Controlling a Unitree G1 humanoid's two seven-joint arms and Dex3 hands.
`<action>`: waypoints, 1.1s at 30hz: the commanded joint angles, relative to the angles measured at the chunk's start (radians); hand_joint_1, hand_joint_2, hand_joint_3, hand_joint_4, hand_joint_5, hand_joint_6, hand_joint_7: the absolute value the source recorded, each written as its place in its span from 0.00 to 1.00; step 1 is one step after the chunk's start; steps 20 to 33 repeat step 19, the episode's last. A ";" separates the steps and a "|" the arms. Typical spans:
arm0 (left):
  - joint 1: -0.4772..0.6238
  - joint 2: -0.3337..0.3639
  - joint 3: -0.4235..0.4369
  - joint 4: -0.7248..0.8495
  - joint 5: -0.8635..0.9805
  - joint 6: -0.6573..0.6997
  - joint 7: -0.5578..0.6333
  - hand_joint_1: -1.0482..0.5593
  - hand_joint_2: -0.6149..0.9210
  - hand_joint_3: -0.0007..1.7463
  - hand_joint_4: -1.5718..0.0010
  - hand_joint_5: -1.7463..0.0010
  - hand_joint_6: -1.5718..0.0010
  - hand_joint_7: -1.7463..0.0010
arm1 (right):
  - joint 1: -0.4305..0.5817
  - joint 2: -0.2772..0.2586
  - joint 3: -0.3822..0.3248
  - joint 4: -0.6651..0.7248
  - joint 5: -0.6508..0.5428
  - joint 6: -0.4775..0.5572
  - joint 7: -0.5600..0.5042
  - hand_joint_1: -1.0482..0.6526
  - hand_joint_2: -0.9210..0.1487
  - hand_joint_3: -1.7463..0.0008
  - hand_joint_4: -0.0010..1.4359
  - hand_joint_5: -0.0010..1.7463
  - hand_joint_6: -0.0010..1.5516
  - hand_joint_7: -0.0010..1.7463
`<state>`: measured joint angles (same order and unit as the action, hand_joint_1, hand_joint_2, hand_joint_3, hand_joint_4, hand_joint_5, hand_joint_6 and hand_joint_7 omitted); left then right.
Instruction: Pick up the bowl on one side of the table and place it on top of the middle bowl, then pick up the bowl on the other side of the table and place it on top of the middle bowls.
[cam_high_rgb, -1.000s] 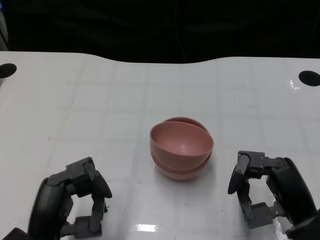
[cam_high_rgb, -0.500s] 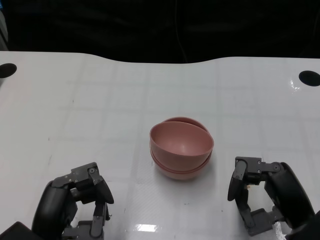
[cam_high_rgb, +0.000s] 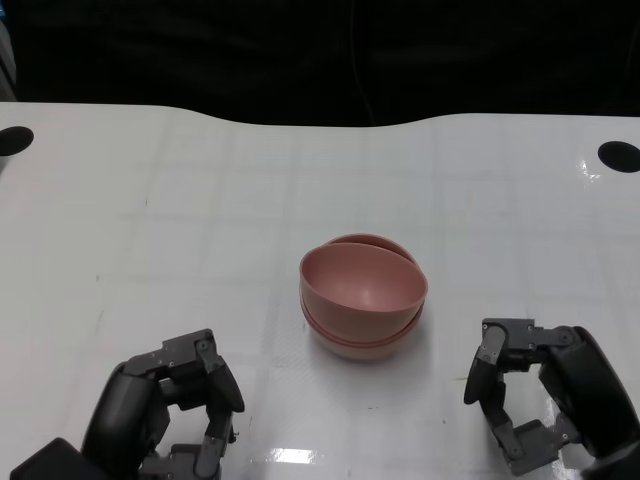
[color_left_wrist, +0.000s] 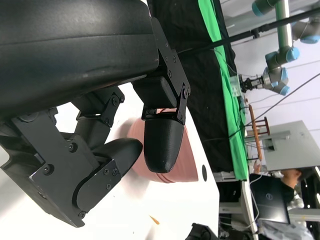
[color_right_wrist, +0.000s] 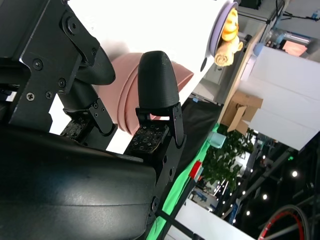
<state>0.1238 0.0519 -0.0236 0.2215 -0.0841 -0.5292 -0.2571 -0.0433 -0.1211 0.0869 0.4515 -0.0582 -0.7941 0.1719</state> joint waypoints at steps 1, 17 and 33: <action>-0.009 0.006 0.004 0.001 0.018 0.002 0.018 0.54 0.56 0.85 0.46 0.06 0.44 0.20 | -0.009 -0.025 -0.018 0.003 0.002 -0.022 0.002 0.72 0.84 0.00 0.78 0.91 0.65 0.73; 0.000 0.014 0.006 -0.022 0.030 -0.003 0.012 0.52 0.55 0.86 0.45 0.04 0.43 0.21 | -0.021 -0.041 -0.007 0.023 0.055 -0.042 0.080 0.71 0.83 0.00 0.74 0.92 0.65 0.74; -0.002 0.018 0.003 -0.019 0.010 -0.010 -0.009 0.52 0.55 0.86 0.45 0.04 0.43 0.19 | -0.022 -0.049 -0.001 0.014 0.087 -0.016 0.126 0.69 0.83 0.02 0.72 0.92 0.63 0.73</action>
